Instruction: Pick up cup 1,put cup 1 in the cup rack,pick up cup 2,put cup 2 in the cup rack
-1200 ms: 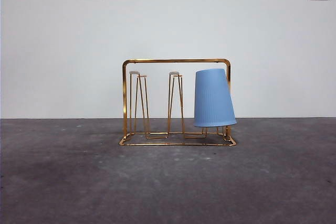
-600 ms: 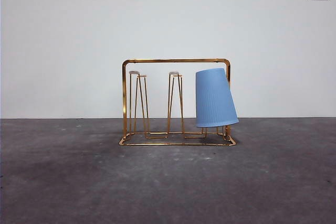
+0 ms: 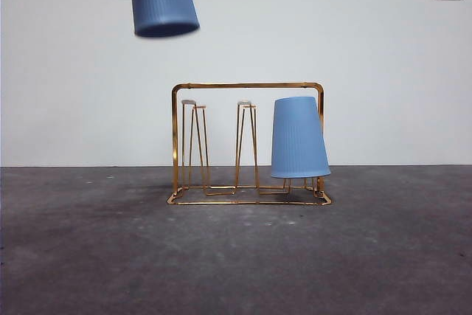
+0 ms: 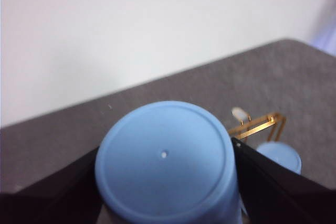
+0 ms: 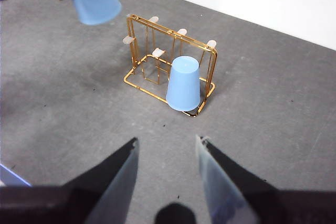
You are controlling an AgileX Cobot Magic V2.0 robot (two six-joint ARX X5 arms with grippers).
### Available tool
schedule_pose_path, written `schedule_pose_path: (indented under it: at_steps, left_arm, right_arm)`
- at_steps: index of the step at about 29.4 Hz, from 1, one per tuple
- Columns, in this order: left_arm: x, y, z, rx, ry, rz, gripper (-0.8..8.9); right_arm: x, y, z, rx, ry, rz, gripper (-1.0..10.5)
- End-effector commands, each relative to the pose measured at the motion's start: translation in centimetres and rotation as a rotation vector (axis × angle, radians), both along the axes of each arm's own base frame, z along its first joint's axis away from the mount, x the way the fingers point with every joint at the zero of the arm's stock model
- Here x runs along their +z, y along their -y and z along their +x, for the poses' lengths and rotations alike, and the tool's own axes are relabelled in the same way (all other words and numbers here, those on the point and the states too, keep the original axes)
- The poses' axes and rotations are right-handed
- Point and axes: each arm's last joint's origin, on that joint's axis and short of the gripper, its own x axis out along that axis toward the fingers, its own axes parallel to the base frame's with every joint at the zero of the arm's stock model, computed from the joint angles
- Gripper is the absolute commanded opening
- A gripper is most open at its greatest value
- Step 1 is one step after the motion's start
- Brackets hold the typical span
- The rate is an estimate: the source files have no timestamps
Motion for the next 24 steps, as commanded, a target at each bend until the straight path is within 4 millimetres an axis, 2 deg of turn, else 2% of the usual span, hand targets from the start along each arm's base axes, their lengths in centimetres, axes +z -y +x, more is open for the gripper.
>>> schedule_pose_path:
  at_steps: [1, 9, 24]
  left_arm:
    - [-1.3, 0.2, 1.2, -0.025, -0.029, 0.017, -0.08]
    - [-4.0, 1.5, 3.8, -0.026, -0.051, 0.028, -0.08]
    - [-9.1, 2.9, 6.7, -0.021, -0.170, 0.085, -0.08]
  right_arm:
    - [-0.1, 0.0, 0.0, -0.011, -0.008, 0.018, 1.9]
    - [-0.1, 0.0, 0.0, -0.021, -0.020, 0.027, 1.9]
    - [-0.3, 0.0, 0.0, -0.032, -0.036, 0.027, 1.9]
